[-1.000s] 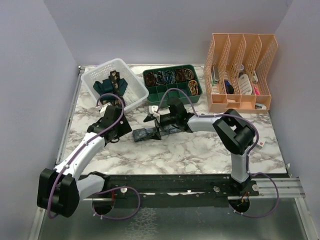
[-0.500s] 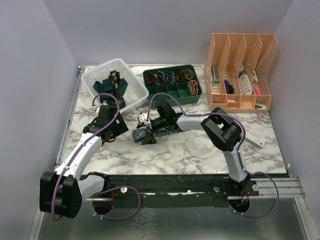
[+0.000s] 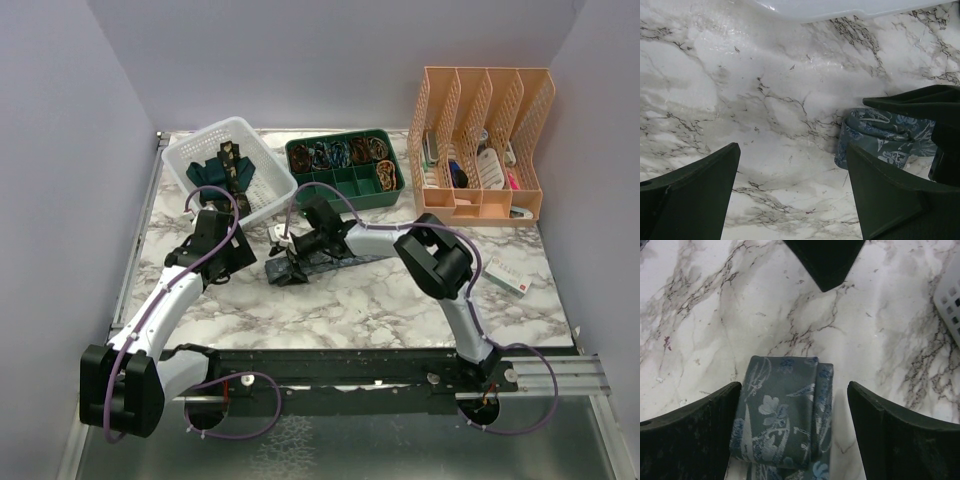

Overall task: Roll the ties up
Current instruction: Roll the tie at the center of the board.

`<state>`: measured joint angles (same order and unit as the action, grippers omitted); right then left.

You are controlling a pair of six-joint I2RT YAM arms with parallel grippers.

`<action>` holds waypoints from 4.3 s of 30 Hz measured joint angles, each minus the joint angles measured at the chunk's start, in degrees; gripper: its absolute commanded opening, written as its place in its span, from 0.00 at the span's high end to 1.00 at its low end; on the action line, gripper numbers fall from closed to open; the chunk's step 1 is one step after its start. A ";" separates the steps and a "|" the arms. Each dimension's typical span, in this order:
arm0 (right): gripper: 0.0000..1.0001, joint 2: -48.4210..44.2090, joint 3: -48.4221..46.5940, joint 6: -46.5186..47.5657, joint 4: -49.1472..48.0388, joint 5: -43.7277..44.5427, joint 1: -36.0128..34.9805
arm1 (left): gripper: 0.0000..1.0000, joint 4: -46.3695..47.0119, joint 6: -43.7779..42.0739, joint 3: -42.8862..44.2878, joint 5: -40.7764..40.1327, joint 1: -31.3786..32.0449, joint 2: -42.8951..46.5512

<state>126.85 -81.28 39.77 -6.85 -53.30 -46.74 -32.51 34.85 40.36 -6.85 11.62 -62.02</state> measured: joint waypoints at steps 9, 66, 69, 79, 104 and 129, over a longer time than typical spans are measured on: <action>0.28 0.13 -0.07 1.22 3.56 0.70 -2.47 | 0.13 -0.02 -0.44 0.00 0.00 -0.26 -0.02; 0.71 -22.69 17.46 -76.19 -9.42 24.59 -0.42 | 0.13 5.44 3.10 -5.49 3.19 -0.37 -0.02; 0.71 -21.07 15.43 -76.96 -8.17 24.72 -0.94 | 0.13 6.05 3.28 -5.84 3.54 -0.39 -0.02; 0.71 -14.45 12.87 -77.35 -2.78 25.40 -1.11 | 0.14 10.01 4.76 -9.84 7.67 -0.42 0.61; 0.71 -11.10 11.06 -75.76 2.73 30.45 -0.66 | 0.14 27.96 7.34 -20.72 18.67 -0.42 4.26; 0.70 -8.46 8.07 -75.71 4.00 29.22 1.11 | 0.25 47.04 1.33 -21.86 26.58 -0.42 -5.62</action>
<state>118.39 -73.21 -35.94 -2.85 -24.08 -45.63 14.52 36.18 18.50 19.73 11.20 -67.64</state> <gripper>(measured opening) 0.302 0.756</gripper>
